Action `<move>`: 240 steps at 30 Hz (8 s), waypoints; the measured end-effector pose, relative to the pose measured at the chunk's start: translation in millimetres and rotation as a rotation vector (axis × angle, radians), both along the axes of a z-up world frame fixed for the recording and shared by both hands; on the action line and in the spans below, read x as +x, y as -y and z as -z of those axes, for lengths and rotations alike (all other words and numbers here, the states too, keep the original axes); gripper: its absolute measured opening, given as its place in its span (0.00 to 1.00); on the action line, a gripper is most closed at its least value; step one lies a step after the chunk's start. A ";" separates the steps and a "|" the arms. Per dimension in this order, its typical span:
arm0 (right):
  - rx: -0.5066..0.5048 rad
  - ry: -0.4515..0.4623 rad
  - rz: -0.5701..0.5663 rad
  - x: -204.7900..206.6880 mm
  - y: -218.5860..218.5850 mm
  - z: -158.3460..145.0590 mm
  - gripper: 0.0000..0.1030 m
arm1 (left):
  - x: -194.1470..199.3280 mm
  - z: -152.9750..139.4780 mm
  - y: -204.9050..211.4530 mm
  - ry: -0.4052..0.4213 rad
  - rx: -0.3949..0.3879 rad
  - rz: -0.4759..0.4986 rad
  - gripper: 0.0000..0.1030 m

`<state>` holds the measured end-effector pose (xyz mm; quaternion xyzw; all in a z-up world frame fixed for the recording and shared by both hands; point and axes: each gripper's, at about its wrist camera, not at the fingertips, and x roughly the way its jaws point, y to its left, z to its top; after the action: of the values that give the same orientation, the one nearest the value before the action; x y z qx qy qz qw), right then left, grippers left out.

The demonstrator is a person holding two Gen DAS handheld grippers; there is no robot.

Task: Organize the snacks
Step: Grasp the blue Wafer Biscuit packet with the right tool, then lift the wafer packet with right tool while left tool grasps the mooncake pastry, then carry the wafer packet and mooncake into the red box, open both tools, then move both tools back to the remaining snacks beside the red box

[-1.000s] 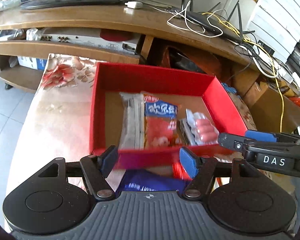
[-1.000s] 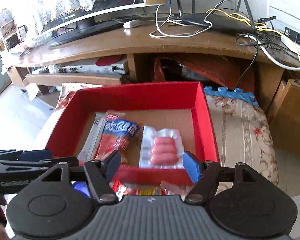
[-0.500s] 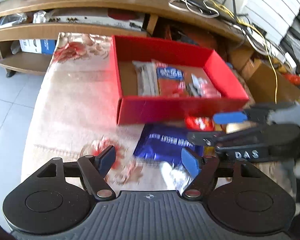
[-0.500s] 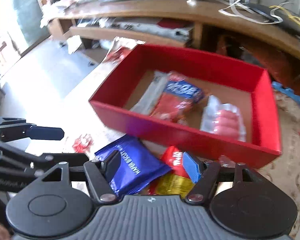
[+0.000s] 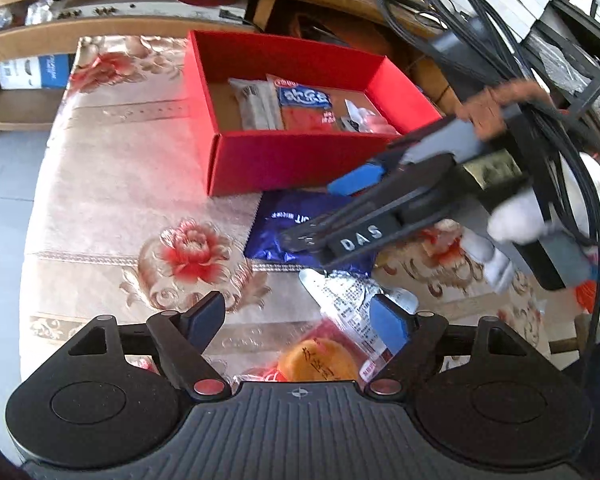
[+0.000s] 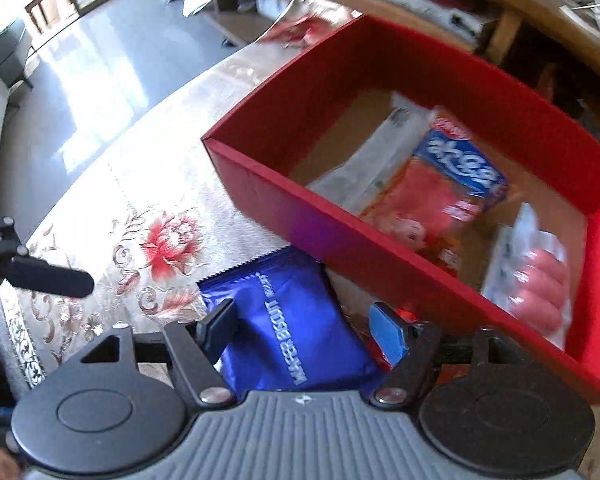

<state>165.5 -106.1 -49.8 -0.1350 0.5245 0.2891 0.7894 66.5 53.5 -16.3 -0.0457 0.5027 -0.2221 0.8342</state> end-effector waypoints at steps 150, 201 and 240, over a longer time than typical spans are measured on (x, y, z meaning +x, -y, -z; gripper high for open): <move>0.242 0.208 0.553 -122.5 160.7 -52.0 0.54 | -10.2 -27.1 131.4 0.172 0.244 -0.005 0.60; 0.233 0.232 0.604 67.7 129.0 -35.3 0.59 | 139.4 -24.7 78.9 0.192 0.190 -0.282 0.83; 0.294 0.359 0.535 -129.1 93.1 -82.9 0.64 | -63.7 -47.4 35.4 0.303 0.189 -0.266 0.85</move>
<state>36.4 -199.2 33.1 0.0738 0.3468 0.1160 0.9278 2.8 18.1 31.1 0.0006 0.3796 -0.0663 0.9228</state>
